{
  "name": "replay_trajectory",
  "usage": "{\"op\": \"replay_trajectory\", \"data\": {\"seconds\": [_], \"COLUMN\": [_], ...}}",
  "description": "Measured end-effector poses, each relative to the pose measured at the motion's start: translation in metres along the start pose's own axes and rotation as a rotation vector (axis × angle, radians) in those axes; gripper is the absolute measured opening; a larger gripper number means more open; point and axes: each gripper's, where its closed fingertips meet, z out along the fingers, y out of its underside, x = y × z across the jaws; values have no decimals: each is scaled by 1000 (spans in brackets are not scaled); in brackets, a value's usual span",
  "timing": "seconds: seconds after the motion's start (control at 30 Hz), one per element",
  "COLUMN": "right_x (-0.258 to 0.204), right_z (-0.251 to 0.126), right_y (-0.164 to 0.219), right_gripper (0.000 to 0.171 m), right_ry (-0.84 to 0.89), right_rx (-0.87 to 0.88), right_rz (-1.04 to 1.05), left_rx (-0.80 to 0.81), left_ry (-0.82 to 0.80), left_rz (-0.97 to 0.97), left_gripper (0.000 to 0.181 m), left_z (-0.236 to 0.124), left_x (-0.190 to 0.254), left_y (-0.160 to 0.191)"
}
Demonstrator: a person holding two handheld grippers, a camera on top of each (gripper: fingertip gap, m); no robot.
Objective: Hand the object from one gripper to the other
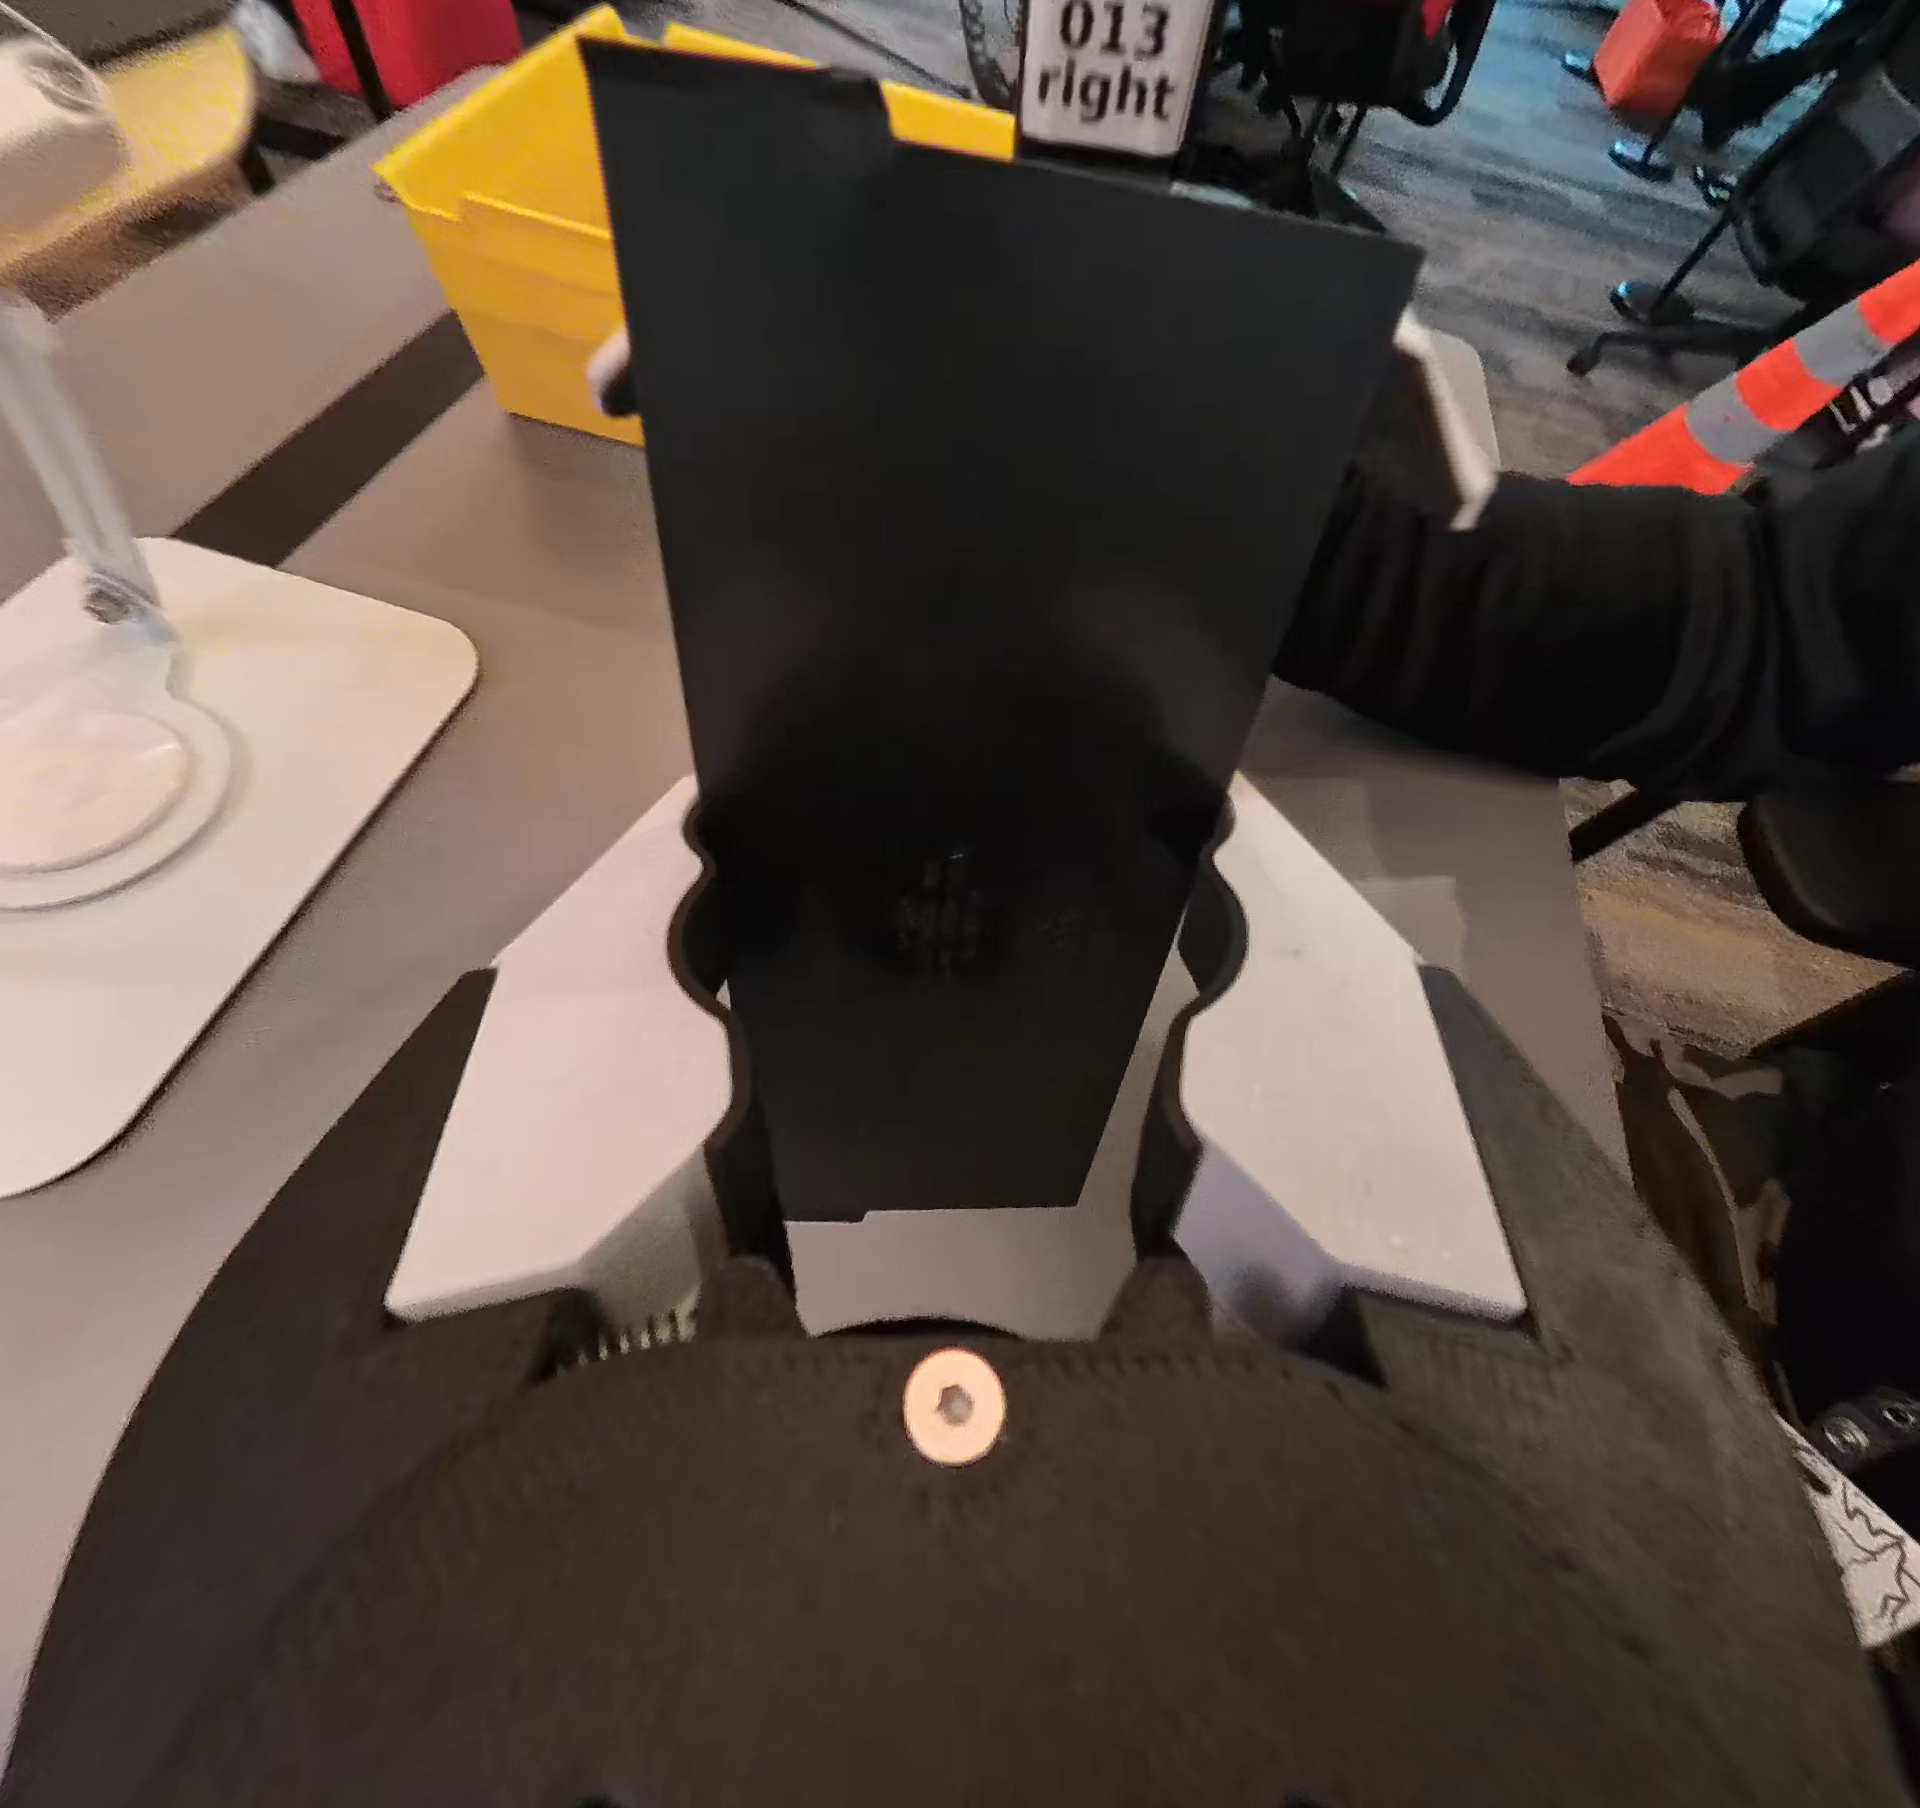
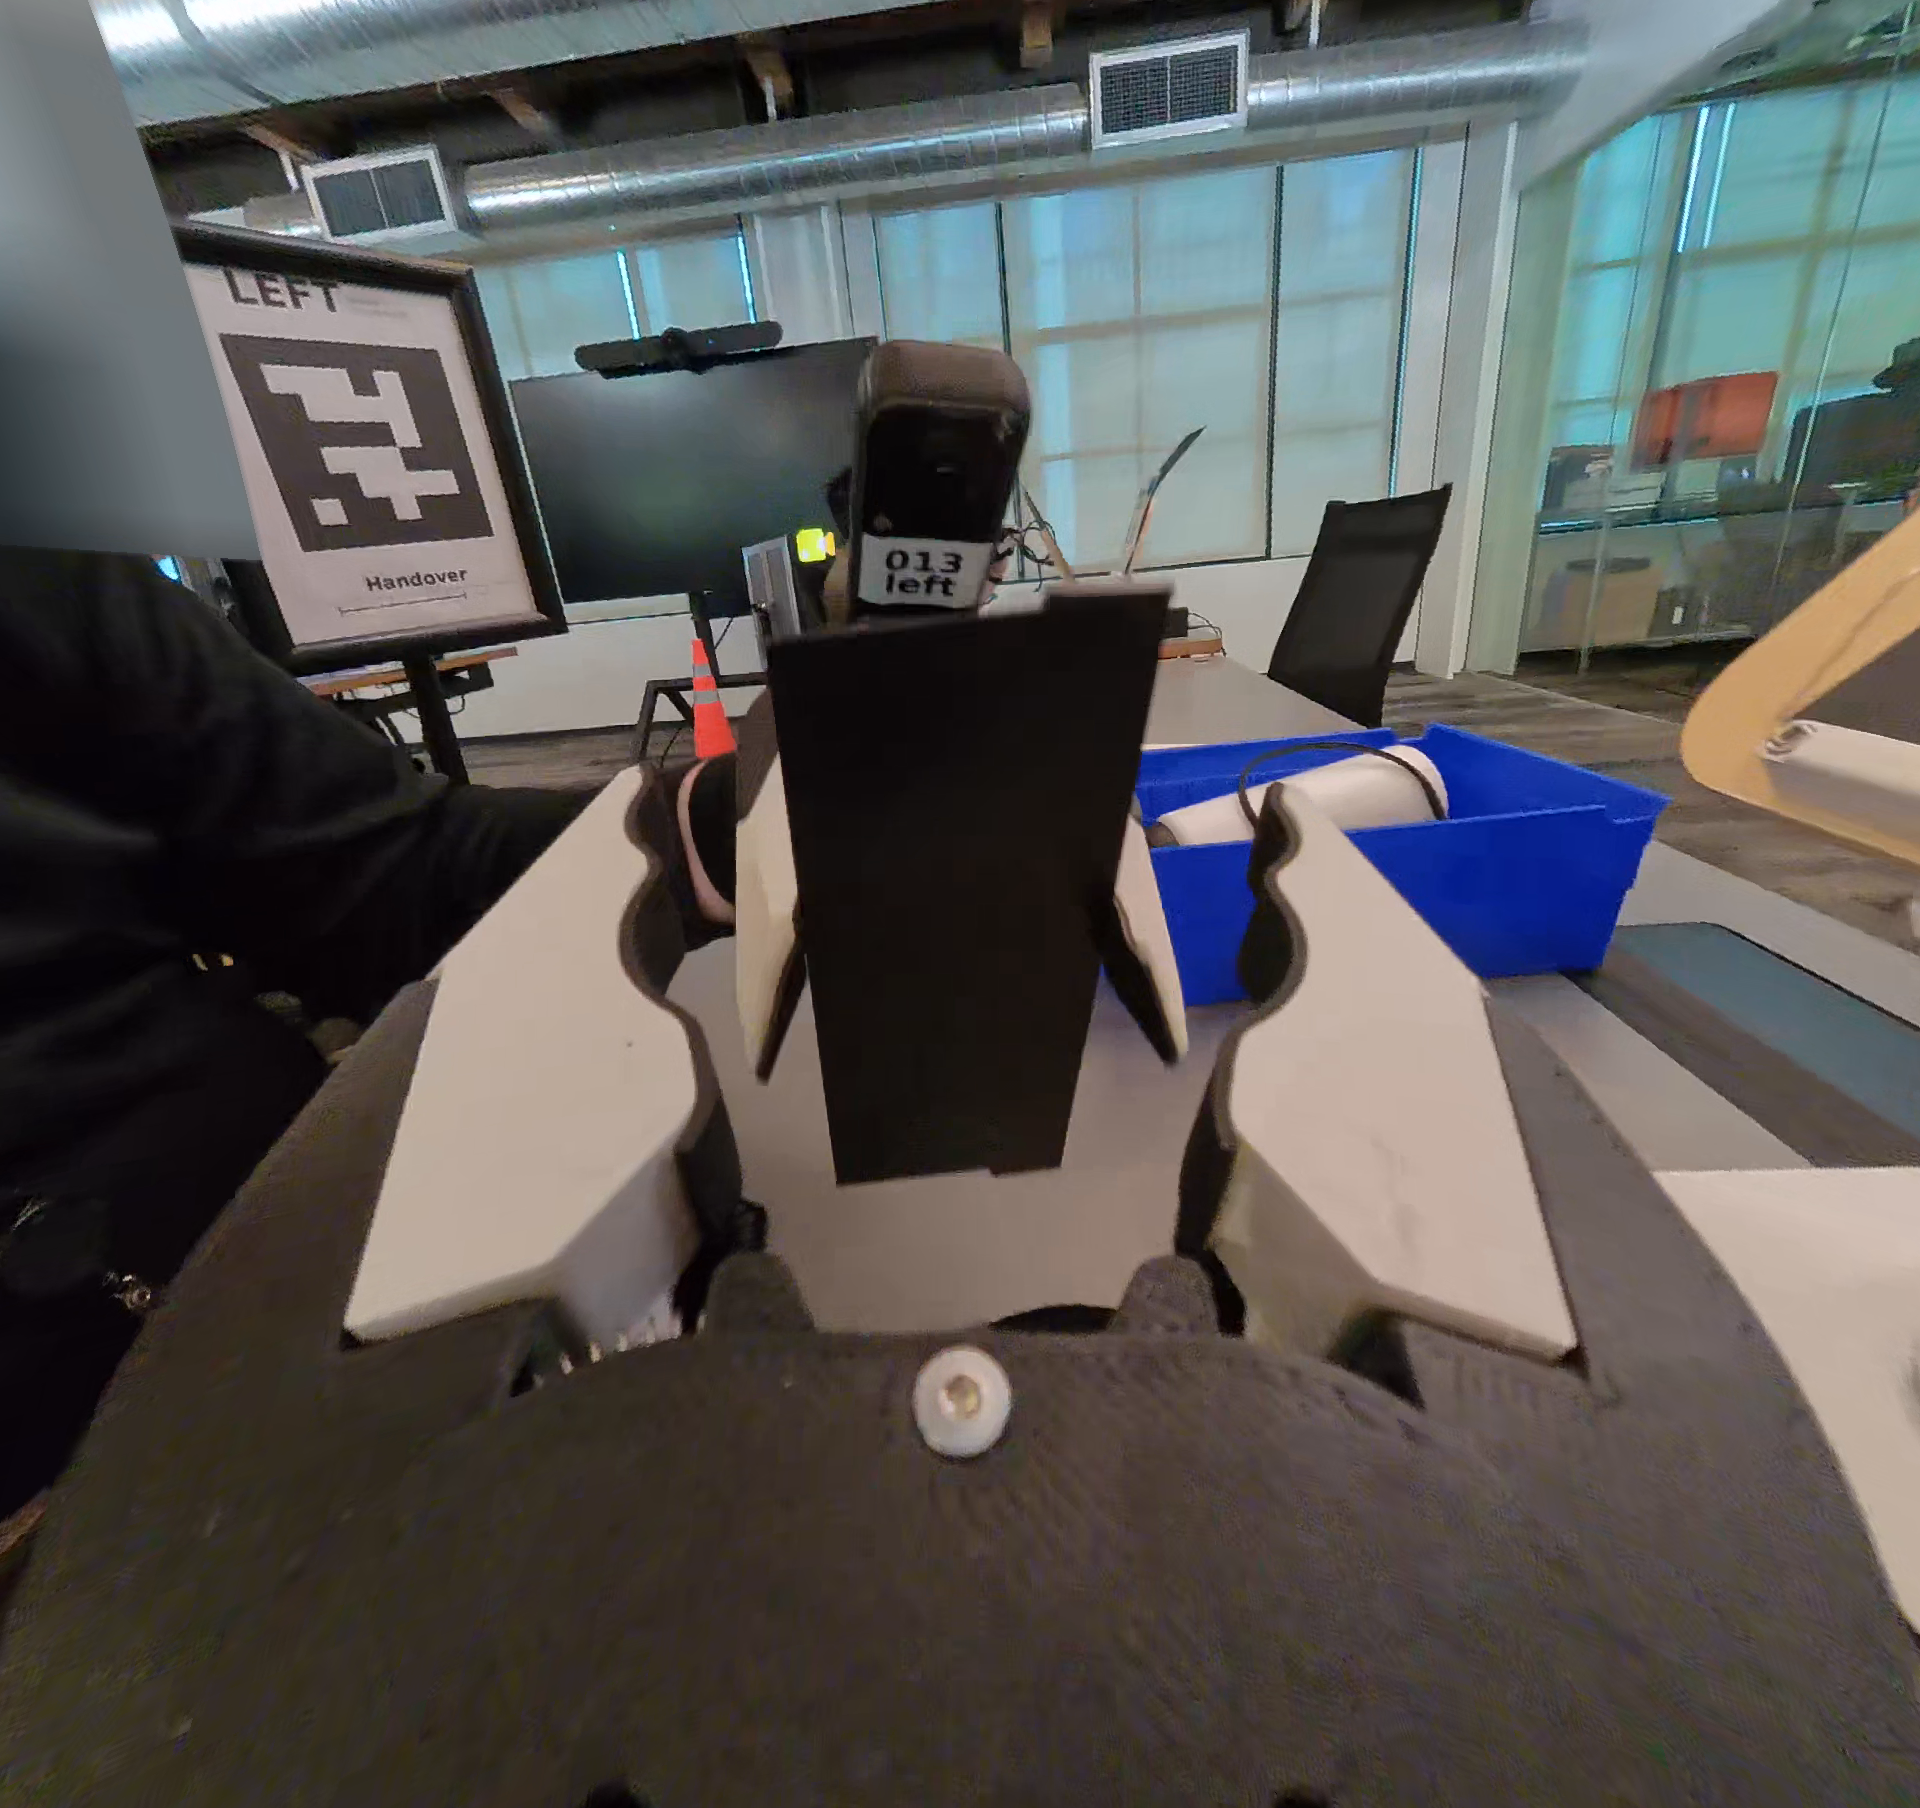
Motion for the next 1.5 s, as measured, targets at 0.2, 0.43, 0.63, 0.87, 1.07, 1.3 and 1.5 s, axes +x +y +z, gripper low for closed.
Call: {"op": "replay_trajectory", "data": {"seconds": [0.2, 0.43, 0.63, 0.87, 1.07, 1.3, 1.5], "right_x": [-17, -15, -8, 2, 0, -8, -8], "right_z": [21, 22, 20, 16, 21, 30, 30], "right_y": [13, 15, 14, 18, 28, 37, 40], "right_gripper": [101, 90, 89, 89, 89, 89, 89], "right_ry": [-40, -30, 1, 49, 57, 40, 42], "right_rx": [-62, -72, -65, -92, -148, -195, -208], "right_rz": [-28, -29, -38, -59, -93, -136, -150], "left_rx": [-70, -70, -42, 29, 103, -86, -69], "left_ry": [51, 62, 15, -69, -120, -88, -23], "left_rz": [26, 32, 29, 65, 176, 231, 199], "left_gripper": [87, 87, 92, 102, 107, 111, 95], "left_z": [26, 28, 20, -15, -41, 3, 6], "left_x": [17, 19, 13, 6, 16, 21, 25], "left_y": [10, 8, 4, -15, -65, -50, -48]}}
